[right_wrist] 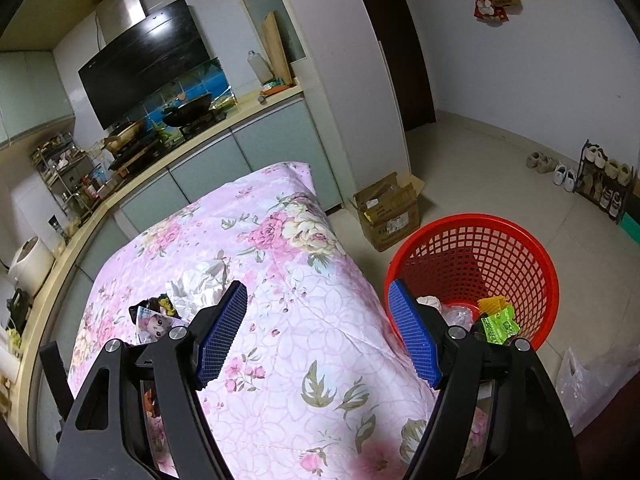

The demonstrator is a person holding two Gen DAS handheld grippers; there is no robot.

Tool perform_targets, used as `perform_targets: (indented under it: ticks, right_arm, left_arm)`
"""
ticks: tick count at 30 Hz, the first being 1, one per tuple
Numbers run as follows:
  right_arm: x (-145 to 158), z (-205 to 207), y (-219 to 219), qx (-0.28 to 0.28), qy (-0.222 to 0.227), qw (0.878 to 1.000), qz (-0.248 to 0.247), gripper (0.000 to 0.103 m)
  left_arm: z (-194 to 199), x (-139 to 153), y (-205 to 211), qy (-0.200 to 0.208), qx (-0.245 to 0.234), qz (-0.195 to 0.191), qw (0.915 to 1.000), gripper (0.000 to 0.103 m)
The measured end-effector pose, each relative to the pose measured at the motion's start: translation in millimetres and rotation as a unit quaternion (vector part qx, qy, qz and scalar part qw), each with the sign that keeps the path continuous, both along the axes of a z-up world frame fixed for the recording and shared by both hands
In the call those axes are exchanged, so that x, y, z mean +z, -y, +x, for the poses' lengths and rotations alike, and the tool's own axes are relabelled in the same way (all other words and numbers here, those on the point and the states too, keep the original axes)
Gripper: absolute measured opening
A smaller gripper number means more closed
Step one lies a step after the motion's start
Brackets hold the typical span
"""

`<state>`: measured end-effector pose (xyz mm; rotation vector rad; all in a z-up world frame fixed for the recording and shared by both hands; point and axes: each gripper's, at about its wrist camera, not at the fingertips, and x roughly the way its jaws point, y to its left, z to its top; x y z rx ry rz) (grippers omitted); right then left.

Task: Collect trash
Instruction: 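Move both tools back over the quilt toward the remaining trash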

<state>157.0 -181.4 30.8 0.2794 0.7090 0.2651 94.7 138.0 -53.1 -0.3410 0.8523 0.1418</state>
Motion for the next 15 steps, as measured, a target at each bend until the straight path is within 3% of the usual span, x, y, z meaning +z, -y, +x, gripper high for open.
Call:
perform_targets:
  ticks: [1,4,15]
  right_arm:
    - [-0.1,-0.2,-0.9,0.002,0.0,1.0,0.0,0.071]
    - [0.1,-1.0,-4.3,0.003,0.001,1.0,0.0,0.071]
    - [0.6,-0.8,-27.2,0.031,0.0,1.0,-0.001,0.071]
  left_arm:
    - [-1.1,0.9,-0.8,0.001,-0.003,-0.003,1.0,0.06]
    - [-6.3,5.3,-4.0,0.011,-0.005,-0.001,0.9999,0.056]
    - [-49.5,47.9,-25.3,0.076,0.028,0.008,0.9967,0.056]
